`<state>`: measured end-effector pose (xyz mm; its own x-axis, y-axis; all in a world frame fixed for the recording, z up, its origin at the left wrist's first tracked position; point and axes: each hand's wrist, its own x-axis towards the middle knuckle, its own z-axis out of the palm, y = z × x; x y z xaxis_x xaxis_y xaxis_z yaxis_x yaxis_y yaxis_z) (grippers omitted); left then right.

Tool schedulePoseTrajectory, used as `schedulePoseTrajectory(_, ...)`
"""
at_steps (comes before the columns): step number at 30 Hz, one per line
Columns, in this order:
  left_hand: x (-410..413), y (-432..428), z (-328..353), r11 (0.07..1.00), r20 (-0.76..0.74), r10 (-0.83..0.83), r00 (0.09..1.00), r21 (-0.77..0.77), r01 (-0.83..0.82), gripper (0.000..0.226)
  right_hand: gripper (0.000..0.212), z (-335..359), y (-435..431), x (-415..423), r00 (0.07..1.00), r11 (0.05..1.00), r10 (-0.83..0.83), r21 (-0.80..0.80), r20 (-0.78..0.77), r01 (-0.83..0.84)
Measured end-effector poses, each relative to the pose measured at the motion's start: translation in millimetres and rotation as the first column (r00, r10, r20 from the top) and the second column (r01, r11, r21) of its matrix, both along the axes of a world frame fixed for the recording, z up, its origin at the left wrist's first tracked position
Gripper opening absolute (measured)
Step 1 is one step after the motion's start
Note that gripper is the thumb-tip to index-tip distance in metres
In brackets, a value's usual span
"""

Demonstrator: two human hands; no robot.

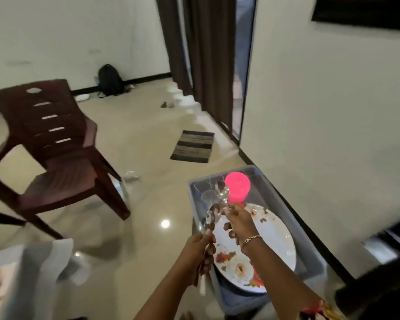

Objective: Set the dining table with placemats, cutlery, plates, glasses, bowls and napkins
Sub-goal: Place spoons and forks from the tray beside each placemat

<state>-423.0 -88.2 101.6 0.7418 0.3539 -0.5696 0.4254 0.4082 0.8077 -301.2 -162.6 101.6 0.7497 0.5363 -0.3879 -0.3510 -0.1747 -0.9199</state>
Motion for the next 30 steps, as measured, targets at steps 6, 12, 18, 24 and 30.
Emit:
schedulePoseTrajectory(6, -47.5, 67.1, 16.9, 0.899, 0.059, 0.437, 0.897, -0.014, -0.437, 0.027, 0.019, 12.7, 82.0, -41.9, 0.967, 0.976, 0.219, -0.041, 0.128, -0.215)
schedulePoseTrajectory(12, -112.1, 169.5, 16.5, 0.768, 0.094, 0.639, 0.764, -0.013, -0.641, 0.033, 0.024, 4.1, 206.1, -105.7, 0.892, 0.906, 0.423, -0.058, 0.159, -0.419)
schedulePoseTrajectory(18, -174.6, 278.9, 21.9, 0.588, 0.143, 0.802, 0.58, -0.017, -0.809, 0.024, 0.014, 5.3, 327.4, -161.0, 0.773, 0.787, 0.616, -0.083, 0.149, -0.611)
schedulePoseTrajectory(24, -222.0, 349.7, 6.0, 0.478, 0.17, 0.872, 0.46, -0.088, -0.874, 0.022, 0.006, 8.2, 409.9, -200.4, 0.661, 0.677, 0.735, -0.191, 0.148, -0.711)
schedulePoseTrajectory(30, -258.0, 404.4, -5.6, 0.306, 0.147, 0.947, 0.287, -0.127, -0.943, 0.02, 0.011, 0.9, 503.6, -230.3, 0.491, 0.523, 0.852, -0.266, 0.18, -0.81)
